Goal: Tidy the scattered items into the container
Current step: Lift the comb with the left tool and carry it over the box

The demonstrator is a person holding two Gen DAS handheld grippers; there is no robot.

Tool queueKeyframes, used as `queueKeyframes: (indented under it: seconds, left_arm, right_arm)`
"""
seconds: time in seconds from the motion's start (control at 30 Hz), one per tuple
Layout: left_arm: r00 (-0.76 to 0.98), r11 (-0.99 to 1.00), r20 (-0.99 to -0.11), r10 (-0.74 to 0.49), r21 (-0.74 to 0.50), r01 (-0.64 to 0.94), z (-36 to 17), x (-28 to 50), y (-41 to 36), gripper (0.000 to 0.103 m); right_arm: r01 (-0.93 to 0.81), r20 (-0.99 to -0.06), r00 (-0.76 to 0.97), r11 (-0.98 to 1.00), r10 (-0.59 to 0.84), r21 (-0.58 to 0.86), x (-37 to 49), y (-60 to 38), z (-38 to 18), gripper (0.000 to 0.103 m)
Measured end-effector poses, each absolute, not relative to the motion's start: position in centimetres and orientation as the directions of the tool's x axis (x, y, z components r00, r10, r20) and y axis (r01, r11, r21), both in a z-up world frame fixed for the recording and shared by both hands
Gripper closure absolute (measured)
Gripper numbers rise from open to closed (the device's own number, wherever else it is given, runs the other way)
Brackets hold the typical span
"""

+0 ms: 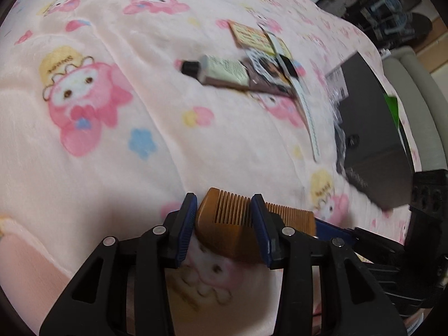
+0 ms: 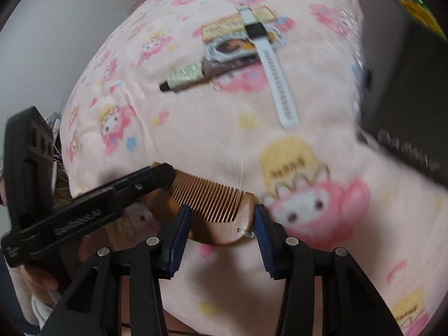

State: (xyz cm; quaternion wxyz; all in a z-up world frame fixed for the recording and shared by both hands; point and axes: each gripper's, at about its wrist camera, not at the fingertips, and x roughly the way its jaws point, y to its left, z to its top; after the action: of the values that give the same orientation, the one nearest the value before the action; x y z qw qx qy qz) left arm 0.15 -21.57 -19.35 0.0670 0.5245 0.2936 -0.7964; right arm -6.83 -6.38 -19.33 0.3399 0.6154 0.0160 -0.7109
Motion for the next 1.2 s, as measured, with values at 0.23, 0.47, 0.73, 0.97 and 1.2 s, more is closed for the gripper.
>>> queueKeyframes:
  seconds: [0.23,0.47,0.73,0.97,1.2]
  left_arm:
    - [-0.431,-0.816,-0.875,0.220,-0.407,0.411,-18.8,1.2,-20.0,0.062]
    - [-0.460,-0.815,-0.841,0.284,-0.465,0.345,-15.7,0.9,-16.5,0.062]
    - [-0.488,-0.857,-0.805,0.338,-0.477,0.193,-10.4,-2.4,-10.2,0.062]
    - [-0.494,-0.894,-0.792,0.359,-0.444,0.063,-7.2,-7.4,-4.3,0.062]
    - [-0.487,-0.897,-0.778,0.398,-0.440,-0.030,-5.7,-12.8,1.1,0.062]
  right_arm:
    - [0.490,-0.886,-0.047,-0.784,-0.460,0.381,-6.3,-4.3,-18.9,0.062]
    - [0.484,-0.876,-0.159,-0.810,-0.454,0.332,-5.3,-0.1,-14.9,0.064]
    - [0.406,-0.840,-0.314,-0.862,-0.443,0.303,-6.3,6.5,-9.5,0.064]
    - [0.306,-0.792,-0.434,-0.897,-0.430,0.319,-8.1,13.0,-6.4,0.064]
    - [0.244,-0.772,-0.500,-0.919,-0.393,0.310,-11.3,18.7,-4.7,0.064]
